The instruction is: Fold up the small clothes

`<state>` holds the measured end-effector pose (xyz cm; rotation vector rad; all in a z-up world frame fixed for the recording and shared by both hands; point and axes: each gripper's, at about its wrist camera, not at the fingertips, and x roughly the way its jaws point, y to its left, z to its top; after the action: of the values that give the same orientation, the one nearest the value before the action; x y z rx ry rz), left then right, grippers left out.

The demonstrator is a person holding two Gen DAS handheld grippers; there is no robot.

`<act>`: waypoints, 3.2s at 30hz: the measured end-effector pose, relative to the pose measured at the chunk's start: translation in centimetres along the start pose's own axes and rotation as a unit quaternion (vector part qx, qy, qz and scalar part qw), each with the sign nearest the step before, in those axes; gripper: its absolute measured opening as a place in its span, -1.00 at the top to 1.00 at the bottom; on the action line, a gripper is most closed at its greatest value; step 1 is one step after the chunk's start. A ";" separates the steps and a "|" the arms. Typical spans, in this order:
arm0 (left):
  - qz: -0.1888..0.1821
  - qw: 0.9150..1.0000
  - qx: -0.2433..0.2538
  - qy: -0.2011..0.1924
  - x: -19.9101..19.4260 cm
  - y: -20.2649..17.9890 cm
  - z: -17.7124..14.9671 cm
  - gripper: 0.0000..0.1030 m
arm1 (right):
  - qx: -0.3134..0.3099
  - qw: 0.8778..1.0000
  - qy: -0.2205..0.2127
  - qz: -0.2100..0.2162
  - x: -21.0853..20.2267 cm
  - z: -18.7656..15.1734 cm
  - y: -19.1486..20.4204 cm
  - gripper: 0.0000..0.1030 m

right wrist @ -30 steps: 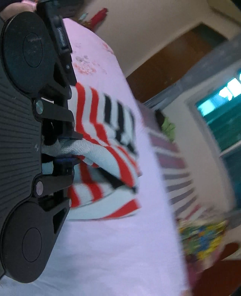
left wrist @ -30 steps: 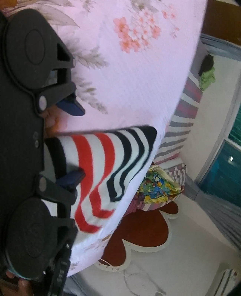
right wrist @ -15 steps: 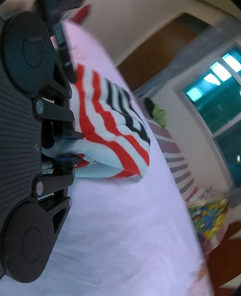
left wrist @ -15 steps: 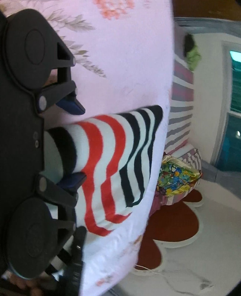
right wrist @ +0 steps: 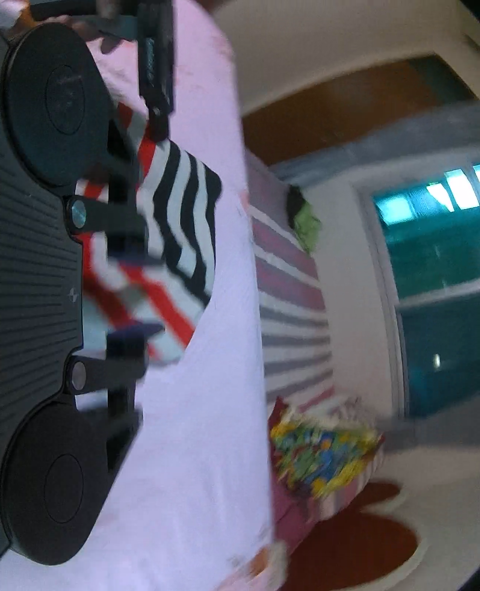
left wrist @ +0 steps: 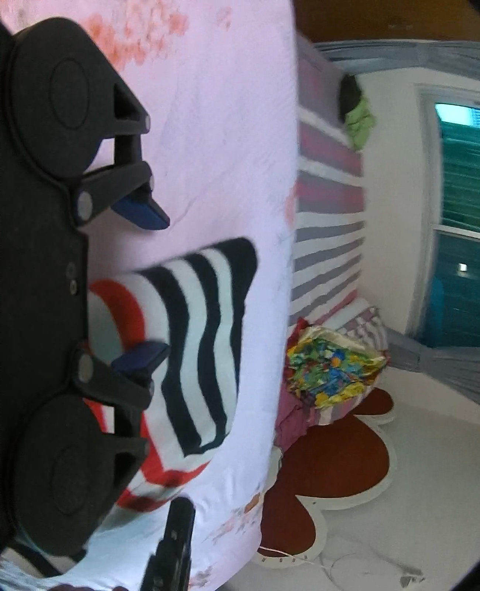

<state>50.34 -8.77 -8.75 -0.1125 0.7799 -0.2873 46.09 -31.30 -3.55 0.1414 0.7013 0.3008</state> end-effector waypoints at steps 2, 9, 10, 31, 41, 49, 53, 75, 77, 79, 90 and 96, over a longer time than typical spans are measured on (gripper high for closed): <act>-0.011 0.999 -0.013 0.030 1.9 0.0 -0.2 -0.26 | -0.021 0.999 0.042 -0.026 2.9 0.1 0.0 0.98; -0.008 0.999 -0.010 0.042 3.1 -0.3 -0.5 -0.32 | -0.011 0.996 0.076 -0.044 5.2 -0.8 -2.2 1.00; -0.009 0.999 -0.012 0.039 2.4 -0.2 -0.5 -0.25 | -0.003 0.996 0.074 -0.040 4.6 -0.7 -2.2 1.00; -0.049 0.998 -0.038 0.015 -5.9 -1.7 -9.3 -0.52 | -0.114 0.991 0.065 -0.001 -4.3 -10.0 4.3 1.00; 0.014 1.000 0.016 0.018 -8.6 -4.2 -10.9 -0.59 | -0.083 0.995 0.057 -0.025 -7.0 -9.2 4.7 1.00; 0.024 0.999 0.016 0.028 -8.3 -4.6 -11.2 -0.63 | -0.068 0.996 0.056 -0.030 -5.9 -10.7 4.5 1.00; 0.036 0.999 0.028 0.023 -8.7 -5.6 -11.0 -0.61 | -0.074 0.996 0.037 -0.041 -7.1 -10.5 5.1 1.00; -0.019 0.999 -0.036 0.033 -6.9 -3.0 -11.4 -0.67 | 0.134 0.990 0.049 -0.002 -5.6 -11.4 -1.8 -0.50; -0.021 0.998 -0.035 0.041 -7.1 -3.0 -10.9 -0.66 | 0.135 0.989 0.057 0.003 -6.1 -11.0 -2.1 -0.50; -0.027 0.998 -0.036 0.034 -7.5 -2.7 -10.3 -0.66 | 0.156 0.986 0.048 0.025 -7.0 -10.3 -2.5 -0.50; -0.100 0.987 -0.120 0.043 -4.6 -0.1 -7.0 -0.63 | 0.234 0.962 0.057 0.132 -4.3 -6.9 -7.2 -0.51; -0.124 0.982 -0.132 0.055 -2.7 0.4 -6.5 -0.63 | 0.205 0.964 0.084 0.146 -2.2 -6.9 -7.1 -0.50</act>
<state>43.98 -7.55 -11.56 -0.4491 0.9130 -0.4287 41.57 -38.56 -9.03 0.6246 0.9068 0.4499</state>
